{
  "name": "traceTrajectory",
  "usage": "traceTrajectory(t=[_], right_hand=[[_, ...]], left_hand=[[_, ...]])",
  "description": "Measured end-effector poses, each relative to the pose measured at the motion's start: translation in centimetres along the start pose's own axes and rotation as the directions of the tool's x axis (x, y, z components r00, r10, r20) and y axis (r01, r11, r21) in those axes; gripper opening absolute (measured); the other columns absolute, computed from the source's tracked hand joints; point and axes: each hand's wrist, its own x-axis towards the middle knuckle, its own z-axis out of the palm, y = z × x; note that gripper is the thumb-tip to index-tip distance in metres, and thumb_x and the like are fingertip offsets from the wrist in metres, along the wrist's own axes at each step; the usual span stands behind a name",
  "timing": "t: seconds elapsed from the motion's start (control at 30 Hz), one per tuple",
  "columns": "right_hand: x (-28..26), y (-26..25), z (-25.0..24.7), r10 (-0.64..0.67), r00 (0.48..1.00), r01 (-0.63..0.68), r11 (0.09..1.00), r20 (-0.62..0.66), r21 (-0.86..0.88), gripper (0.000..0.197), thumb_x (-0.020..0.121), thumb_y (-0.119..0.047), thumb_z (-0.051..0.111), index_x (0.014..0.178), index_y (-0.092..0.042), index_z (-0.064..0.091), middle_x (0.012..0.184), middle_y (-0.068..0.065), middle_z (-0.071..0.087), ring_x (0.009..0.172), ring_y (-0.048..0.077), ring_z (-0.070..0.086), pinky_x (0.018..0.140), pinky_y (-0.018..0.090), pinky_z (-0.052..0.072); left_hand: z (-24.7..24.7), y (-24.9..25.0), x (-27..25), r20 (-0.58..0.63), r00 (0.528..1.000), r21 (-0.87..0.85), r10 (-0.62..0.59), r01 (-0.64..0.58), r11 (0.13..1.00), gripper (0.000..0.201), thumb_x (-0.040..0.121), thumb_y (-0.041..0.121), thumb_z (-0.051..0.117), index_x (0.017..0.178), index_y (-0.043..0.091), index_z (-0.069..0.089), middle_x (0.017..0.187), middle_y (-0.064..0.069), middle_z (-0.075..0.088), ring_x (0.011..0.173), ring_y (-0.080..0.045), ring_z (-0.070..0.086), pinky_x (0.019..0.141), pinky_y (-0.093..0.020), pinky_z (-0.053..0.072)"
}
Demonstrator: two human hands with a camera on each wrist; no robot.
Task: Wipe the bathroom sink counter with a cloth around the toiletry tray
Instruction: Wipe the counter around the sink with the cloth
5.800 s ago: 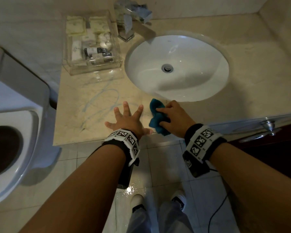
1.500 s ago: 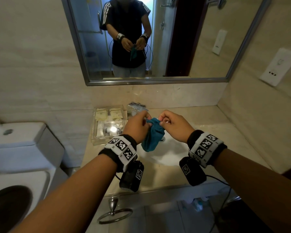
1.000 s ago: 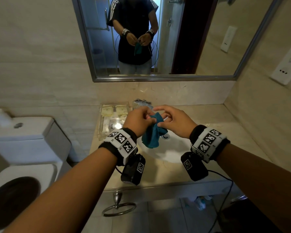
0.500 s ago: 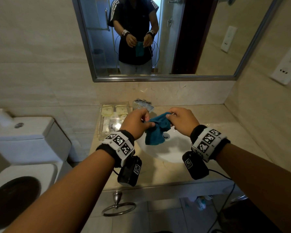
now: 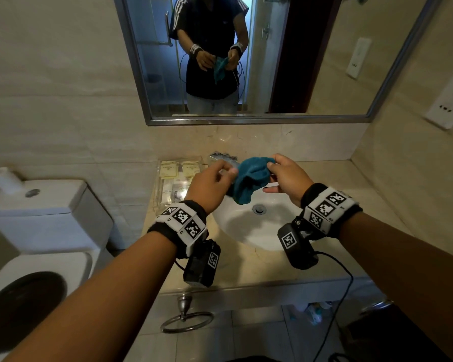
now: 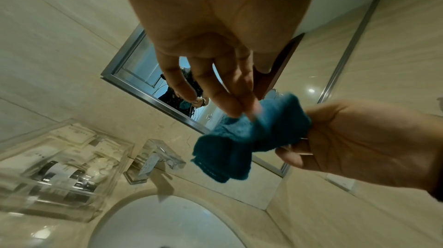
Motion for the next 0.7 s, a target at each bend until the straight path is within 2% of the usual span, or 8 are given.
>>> traceTrajectory(t=[0.1,0.2,0.3,0.4,0.5,0.57,0.63,0.7], right_hand=[[-0.2,-0.1,0.0,-0.020,1.000,0.020,1.000,-0.008,0.014,0.019,0.100,-0.015,0.034,0.092,-0.016,0.051,0.091,0.005,0.060,0.080,0.017,0.061,0.064,0.029,0.054],[-0.3,-0.1,0.3,-0.026,0.999,0.024,0.996,0.026,0.086,0.019,0.101,-0.015,0.033,0.100,-0.013,0.052,0.096,0.009,0.062,0.083,0.018,0.063,0.063,0.027,0.056],[-0.5,-0.4,0.5,-0.057,0.996,0.043,0.981,0.070,0.188,0.022,0.101,-0.011,0.031,0.095,-0.013,0.053,0.088,0.007,0.060,0.077,0.015,0.060,0.062,0.021,0.055],[-0.6,-0.5,0.7,-0.071,0.994,0.044,0.960,0.089,0.276,0.020,0.100,-0.010,0.033,0.096,-0.011,0.052,0.089,0.009,0.059,0.079,0.016,0.060,0.069,0.025,0.053],[-1.0,-0.8,0.3,-0.055,0.997,0.048,0.993,0.058,0.108,0.009,0.098,-0.020,0.042,0.106,-0.017,0.047,0.092,0.005,0.061,0.080,0.015,0.063,0.065,0.026,0.055],[-1.3,-0.7,-0.3,-0.058,0.992,0.066,0.995,0.110,-0.068,0.028,0.093,-0.026,0.055,0.118,-0.026,0.041,0.099,0.004,0.066,0.087,0.018,0.067,0.068,0.031,0.057],[-1.6,-0.6,-0.6,-0.058,0.974,0.098,0.980,0.218,-0.173,0.043,0.088,-0.021,0.062,0.122,-0.031,0.038,0.099,0.004,0.069,0.086,0.017,0.069,0.070,0.033,0.058],[-1.5,-0.2,-0.3,-0.075,0.963,0.134,0.968,0.259,-0.215,0.046,0.087,-0.008,0.060,0.122,-0.030,0.040,0.098,0.007,0.069,0.083,0.020,0.069,0.070,0.034,0.058]], left_hand=[[0.2,0.1,0.2,0.044,0.999,-0.026,-0.022,0.023,0.999,0.009,0.095,0.024,0.055,0.101,0.020,0.060,0.068,0.001,0.067,0.062,-0.010,0.063,0.067,-0.023,0.053],[0.8,-0.2,0.6,0.031,0.999,0.111,0.033,-0.036,0.993,0.030,0.082,0.023,0.071,0.111,0.026,0.062,0.085,0.005,0.059,0.071,-0.005,0.055,0.063,-0.007,0.042],[1.3,-0.2,0.8,0.068,0.997,0.169,0.030,-0.041,0.985,0.048,0.076,0.026,0.077,0.121,0.025,0.060,0.110,0.000,0.053,0.095,-0.012,0.054,0.078,-0.017,0.043],[1.5,-0.2,0.7,0.114,0.994,0.114,0.007,-0.020,0.993,0.038,0.078,0.024,0.076,0.113,0.020,0.061,0.105,0.002,0.065,0.091,-0.012,0.061,0.070,-0.014,0.045],[1.3,-0.3,0.6,0.087,0.996,0.163,-0.007,-0.008,0.987,0.034,0.078,0.029,0.075,0.108,0.019,0.062,0.095,0.003,0.066,0.086,-0.014,0.062,0.072,-0.026,0.052],[1.1,-0.6,0.6,0.072,0.997,0.160,-0.028,0.016,0.987,0.035,0.078,0.030,0.075,0.107,0.019,0.060,0.091,0.003,0.065,0.083,-0.015,0.063,0.074,-0.032,0.055],[0.9,-0.8,0.6,0.065,0.997,0.126,-0.040,0.031,0.992,0.038,0.077,0.029,0.076,0.109,0.020,0.057,0.089,0.003,0.065,0.081,-0.015,0.064,0.070,-0.030,0.055],[0.8,-0.8,0.5,0.087,0.995,0.099,-0.047,0.038,0.994,0.041,0.077,0.030,0.077,0.110,0.022,0.054,0.086,0.004,0.065,0.077,-0.012,0.064,0.063,-0.024,0.054]])
